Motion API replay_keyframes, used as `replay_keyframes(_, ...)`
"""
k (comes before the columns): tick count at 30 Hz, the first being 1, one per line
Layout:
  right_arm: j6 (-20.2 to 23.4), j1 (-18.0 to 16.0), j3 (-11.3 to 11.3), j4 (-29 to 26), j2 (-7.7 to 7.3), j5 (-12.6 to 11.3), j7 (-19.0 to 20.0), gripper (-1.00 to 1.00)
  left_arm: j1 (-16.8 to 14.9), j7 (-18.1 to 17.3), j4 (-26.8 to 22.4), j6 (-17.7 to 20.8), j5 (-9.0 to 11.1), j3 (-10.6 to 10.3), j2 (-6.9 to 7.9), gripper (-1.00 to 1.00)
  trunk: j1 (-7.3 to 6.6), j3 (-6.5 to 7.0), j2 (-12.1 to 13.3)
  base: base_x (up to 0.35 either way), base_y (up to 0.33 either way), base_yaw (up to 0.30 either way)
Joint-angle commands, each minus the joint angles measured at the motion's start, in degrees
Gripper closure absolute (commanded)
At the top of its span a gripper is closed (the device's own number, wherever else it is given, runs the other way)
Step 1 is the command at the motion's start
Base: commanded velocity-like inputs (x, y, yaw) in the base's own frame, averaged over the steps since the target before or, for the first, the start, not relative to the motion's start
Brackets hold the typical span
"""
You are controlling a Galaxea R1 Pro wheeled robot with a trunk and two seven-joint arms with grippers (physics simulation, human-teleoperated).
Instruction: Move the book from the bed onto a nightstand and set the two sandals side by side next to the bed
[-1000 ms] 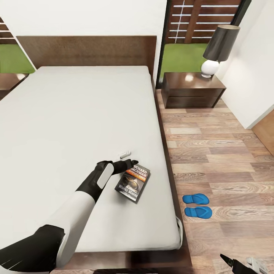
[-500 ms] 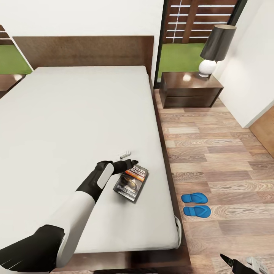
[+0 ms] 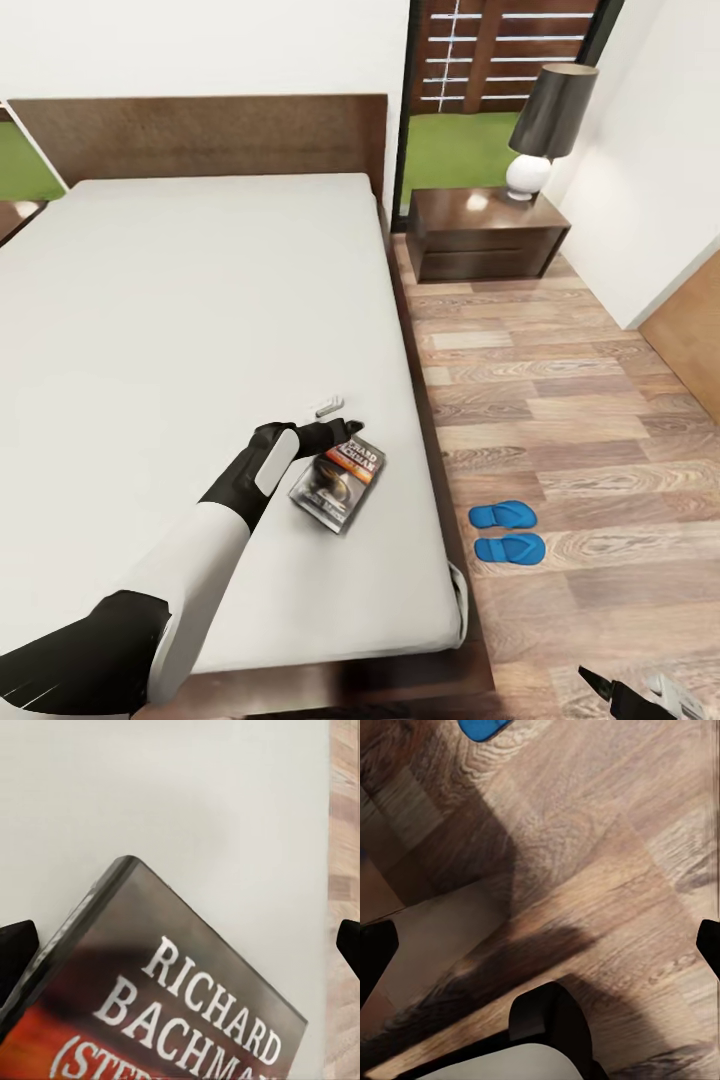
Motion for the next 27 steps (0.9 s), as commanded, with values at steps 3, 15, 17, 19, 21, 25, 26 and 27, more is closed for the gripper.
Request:
replay_keyframes(3,-0.1,0.0,0.3,0.1,-0.04,-0.5,0.2,-1.00,0.0,-0.1,-0.1,0.2,0.0,0.0,0.01,-1.00,0.00,-0.02,0.0,0.000,0.000,-0.142)
replay_keyframes(15,-0.1,0.0,0.3,0.1,-0.03,-0.5,0.2,-1.00,0.0,-0.1,-0.1,0.2,0.0,0.0,0.01,-1.00,0.00,-0.02,0.0,0.000,0.000,-0.017)
replay_keyframes(17,-0.1,0.0,0.3,0.1,-0.02,-0.5,0.2,-1.00,0.0,-0.1,-0.1,0.2,0.0,0.0,0.01,-1.00,0.00,-0.02,0.0,0.000,0.000,0.000)
replay_keyframes(19,-0.1,0.0,0.3,0.1,-0.02,-0.5,0.2,-1.00,0.0,-0.1,-0.1,0.2,0.0,0.0,0.01,-1.00,0.00,-0.02,0.0,0.000,0.000,0.000)
replay_keyframes(21,-0.1,0.0,0.3,0.1,-0.02,-0.5,0.2,-1.00,0.0,-0.1,-0.1,0.2,0.0,0.0,0.01,-1.00,0.00,-0.02,0.0,0.000,0.000,0.000)
replay_keyframes(25,-0.1,0.0,0.3,0.1,-0.03,-0.5,0.2,-1.00,0.0,-0.1,-0.1,0.2,0.0,0.0,0.01,-1.00,0.00,-0.02,0.0,0.000,0.000,0.000)
replay_keyframes(26,-0.1,0.0,0.3,0.1,-0.02,-0.5,0.2,-1.00,0.0,-0.1,-0.1,0.2,0.0,0.0,0.01,-1.00,0.00,-0.02,0.0,0.000,0.000,0.000)
replay_keyframes(27,-0.1,0.0,0.3,0.1,-0.02,-0.5,0.2,-1.00,0.0,-0.1,-0.1,0.2,0.0,0.0,0.01,-1.00,0.00,-0.02,0.0,0.000,0.000,0.000)
